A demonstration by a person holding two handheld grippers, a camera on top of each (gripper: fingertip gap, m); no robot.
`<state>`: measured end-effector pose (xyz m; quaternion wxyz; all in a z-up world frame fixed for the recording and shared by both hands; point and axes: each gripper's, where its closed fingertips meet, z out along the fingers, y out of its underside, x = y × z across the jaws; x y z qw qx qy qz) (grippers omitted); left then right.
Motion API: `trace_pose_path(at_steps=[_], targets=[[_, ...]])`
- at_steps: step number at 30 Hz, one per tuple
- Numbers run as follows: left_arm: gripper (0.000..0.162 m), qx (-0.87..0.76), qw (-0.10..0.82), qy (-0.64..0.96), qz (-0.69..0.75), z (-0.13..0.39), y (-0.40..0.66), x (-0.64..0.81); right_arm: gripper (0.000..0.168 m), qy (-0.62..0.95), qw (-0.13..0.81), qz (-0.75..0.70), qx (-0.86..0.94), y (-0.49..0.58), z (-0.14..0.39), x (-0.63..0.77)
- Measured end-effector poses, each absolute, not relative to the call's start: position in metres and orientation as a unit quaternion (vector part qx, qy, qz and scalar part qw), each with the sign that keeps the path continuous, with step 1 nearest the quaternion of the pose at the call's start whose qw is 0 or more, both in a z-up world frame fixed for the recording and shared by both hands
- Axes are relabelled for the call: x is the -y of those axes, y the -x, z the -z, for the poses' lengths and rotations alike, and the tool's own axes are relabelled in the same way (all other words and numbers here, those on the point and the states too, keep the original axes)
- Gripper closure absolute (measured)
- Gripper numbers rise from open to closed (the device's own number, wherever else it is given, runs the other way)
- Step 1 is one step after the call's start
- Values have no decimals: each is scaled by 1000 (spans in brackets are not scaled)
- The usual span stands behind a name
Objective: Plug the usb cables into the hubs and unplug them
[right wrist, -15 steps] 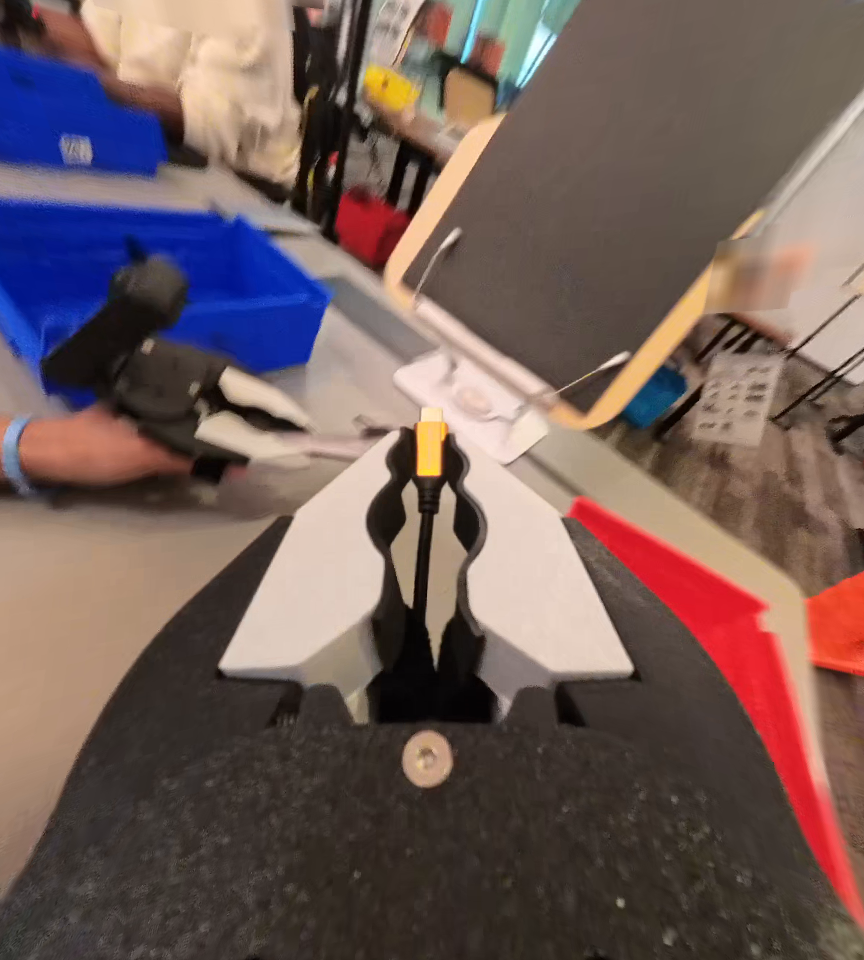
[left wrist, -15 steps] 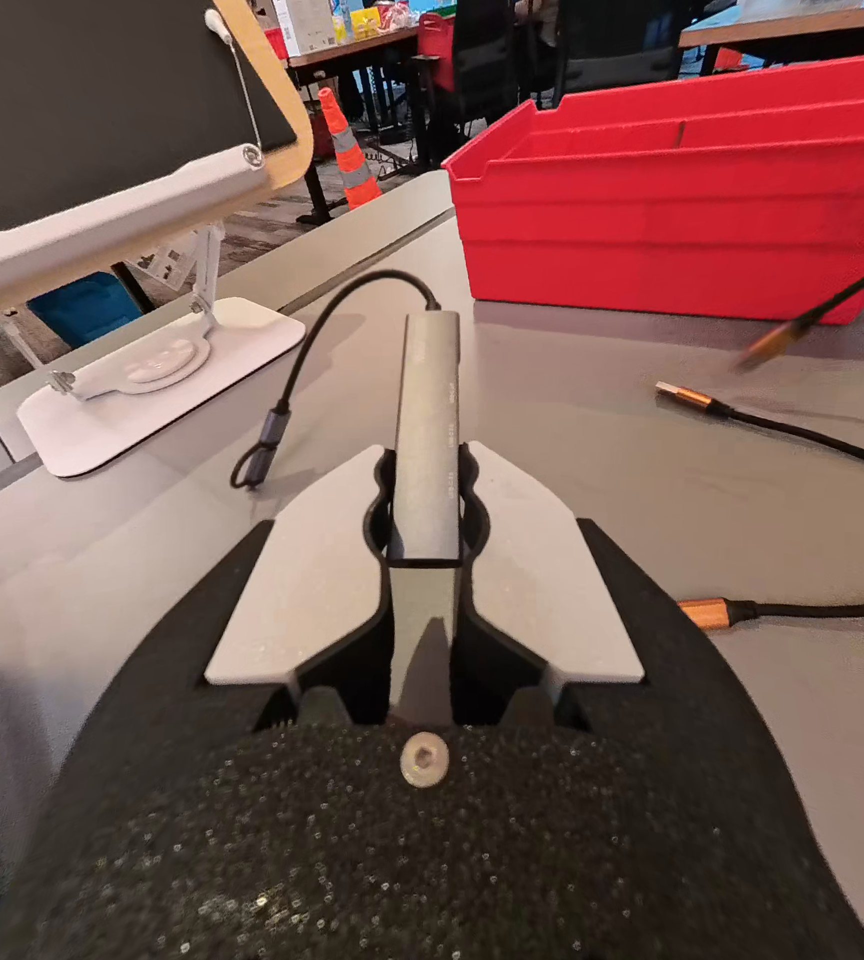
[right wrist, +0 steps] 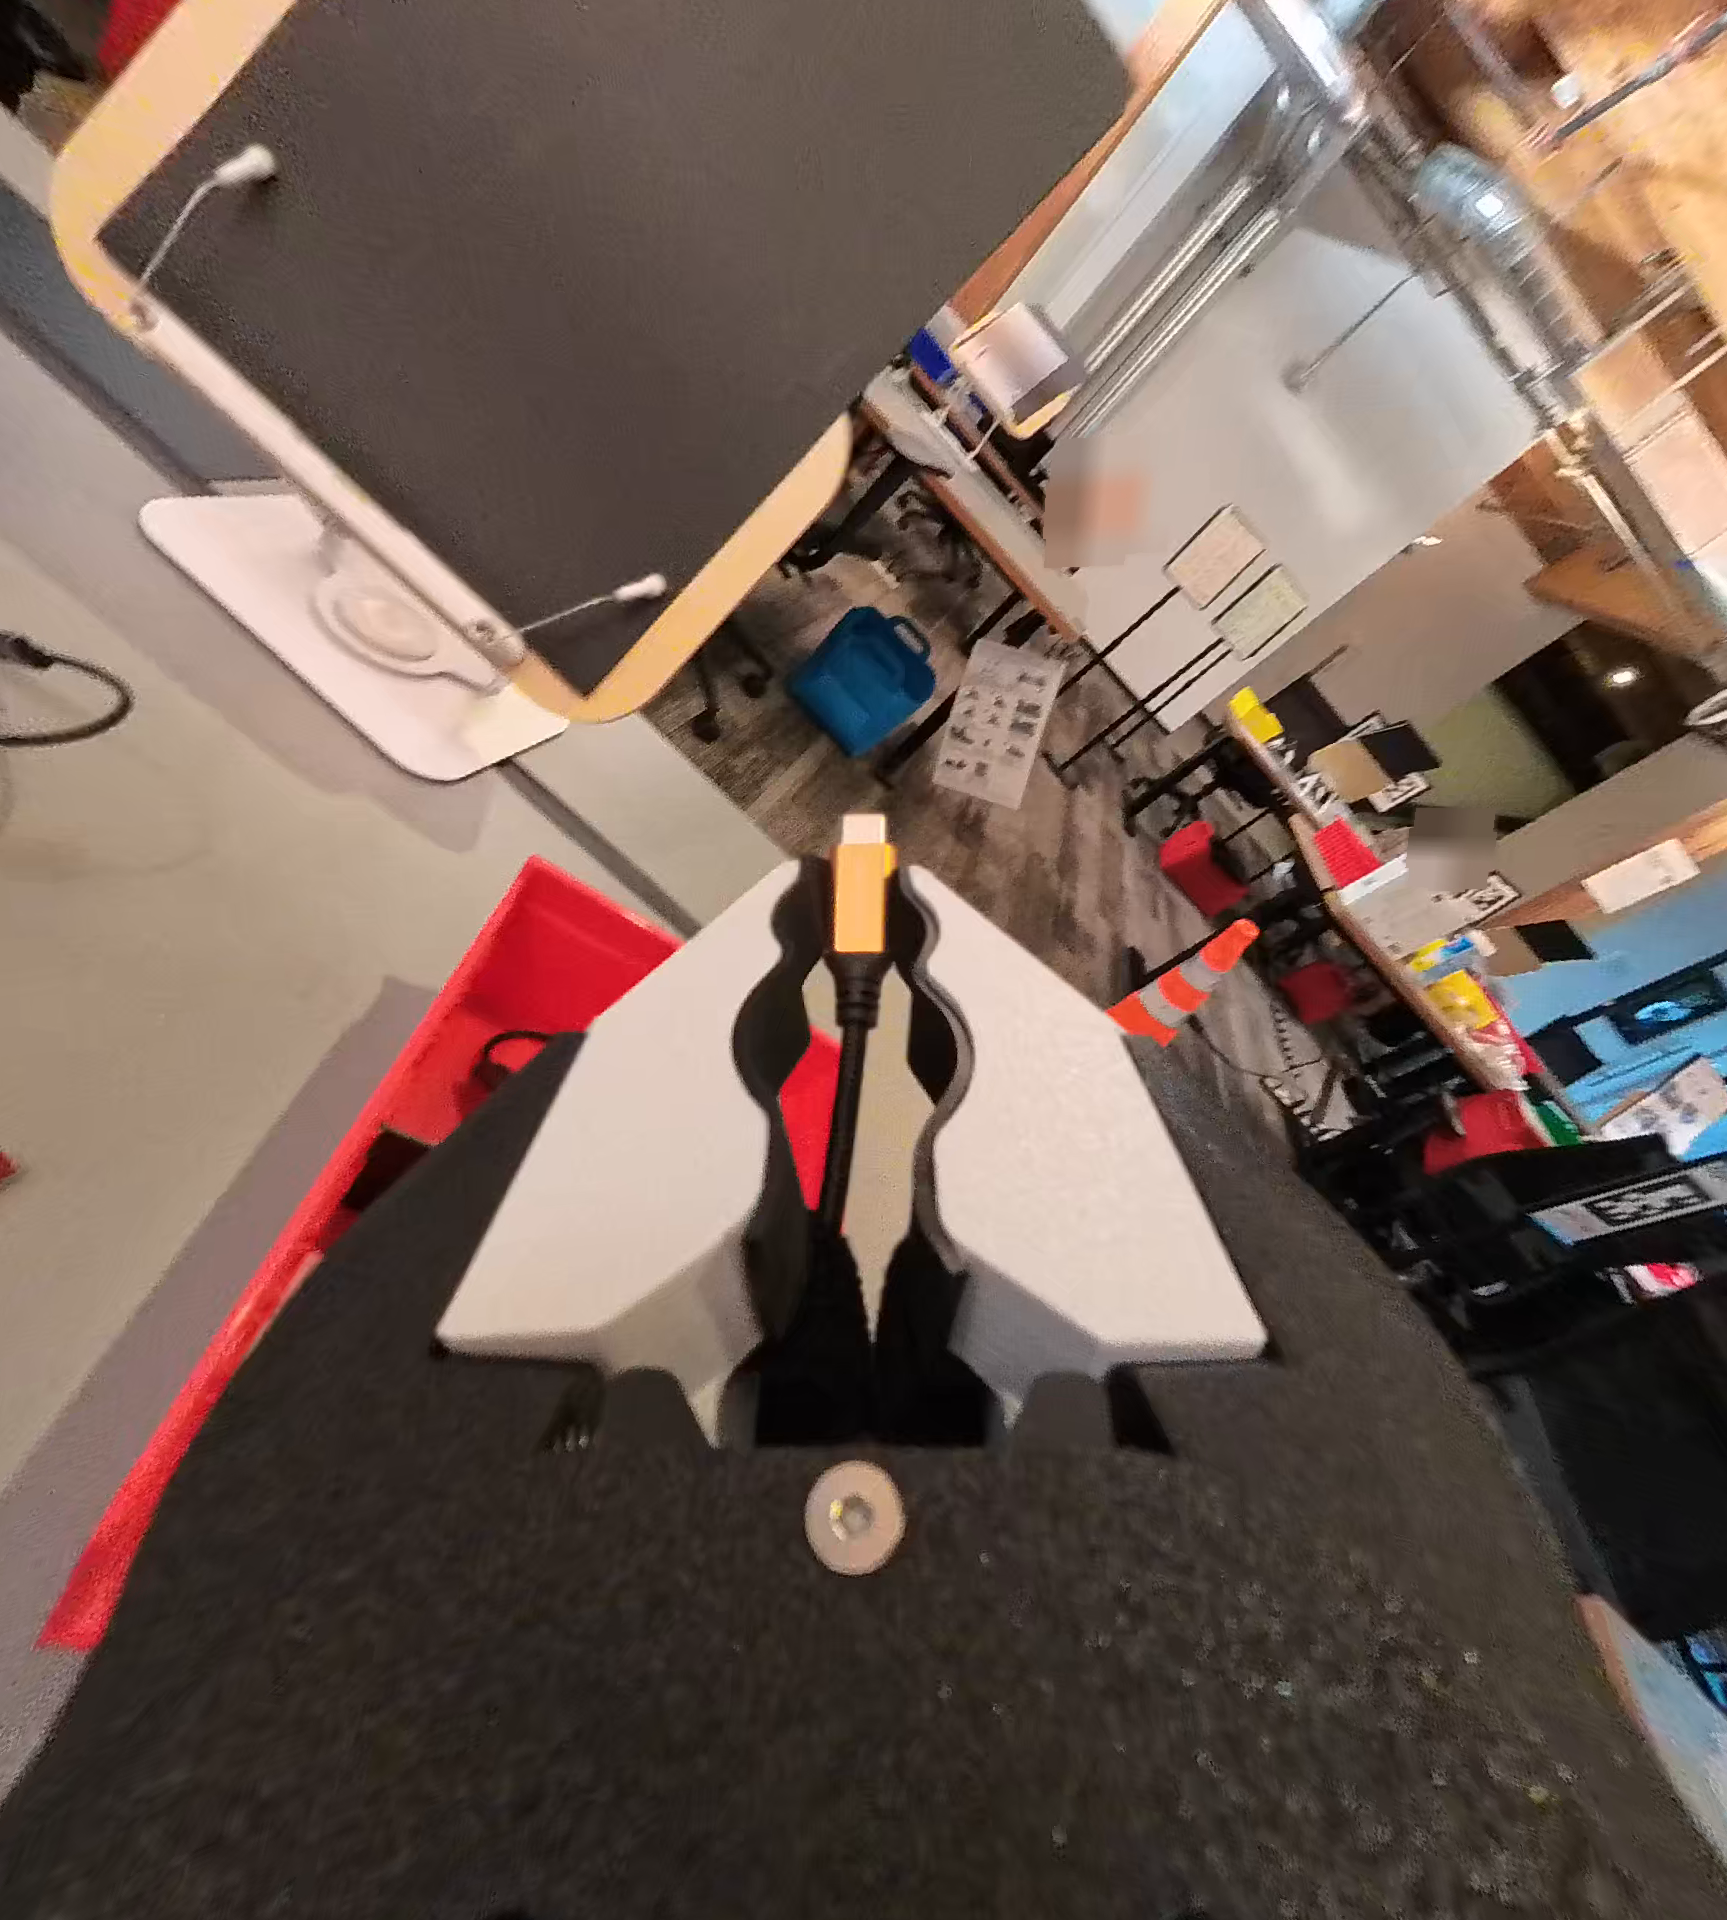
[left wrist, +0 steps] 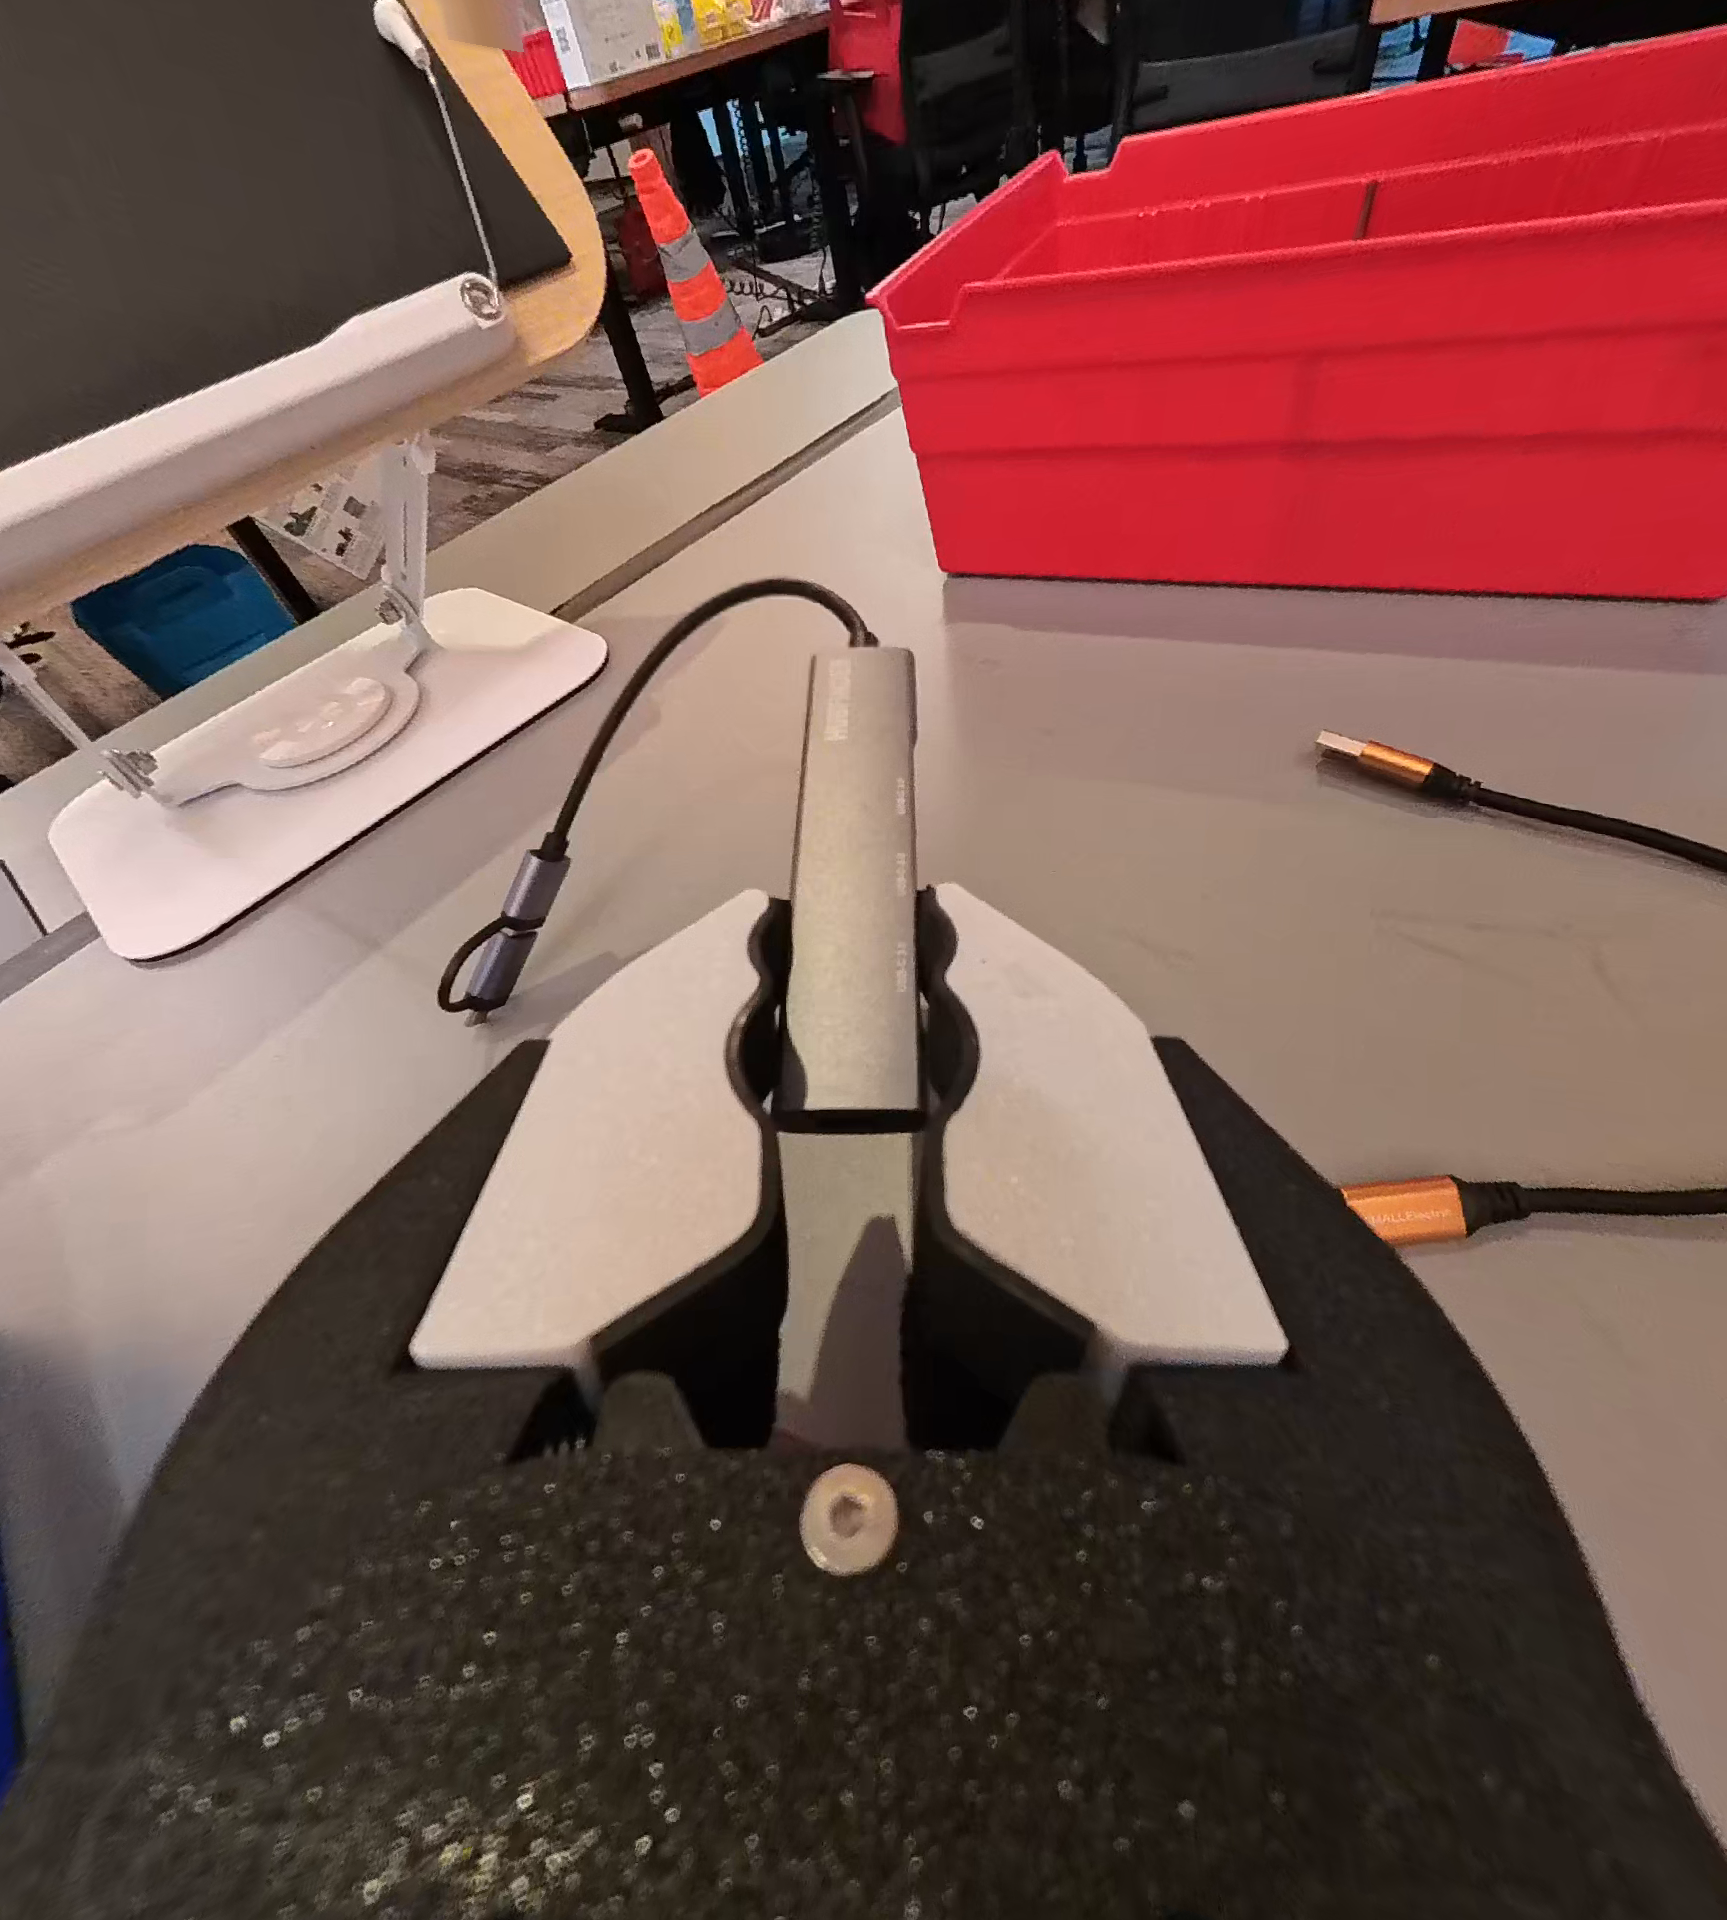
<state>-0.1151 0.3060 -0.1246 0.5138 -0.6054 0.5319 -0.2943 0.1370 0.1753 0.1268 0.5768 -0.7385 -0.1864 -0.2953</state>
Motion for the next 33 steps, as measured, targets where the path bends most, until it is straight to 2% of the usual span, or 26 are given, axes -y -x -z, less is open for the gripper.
trace_pose_path(at_steps=[3,5,9,11,14,17,20,22,24,26,30,33], targets=[[139,-537,512,604,291,126,114,-305,157,719,588,316,194,-142,-154,-170],[139,-541,512,602,288,127,114,-304,157,716,579,320,220,-140,-148,-176],[139,-542,509,603,288,127,113,-304,157,739,537,324,247,-149,-71,-199],[139,-540,509,603,292,127,114,-304,157,741,550,308,231,-152,-29,-206],[139,-542,509,602,291,127,114,-304,157,784,547,219,194,-145,36,-213],[139,-548,507,600,288,128,113,-303,158,816,556,108,115,-144,67,-218],[139,-553,506,598,285,129,112,-301,157,853,521,-8,22,-148,92,-220],[139,-555,506,596,283,130,112,-301,138,868,492,-66,-17,-150,97,-218],[139,-556,506,596,282,130,112,-301,135,872,480,-91,-33,-152,88,-212],[139,-556,504,597,283,130,112,-301,122,881,456,-124,-22,-145,75,-199],[139,-556,501,600,284,131,113,-301,126,874,485,-7,-44,-186,37,-162],[139,-556,500,600,285,131,113,-301,129,895,436,55,-76,-217,59,-131]])
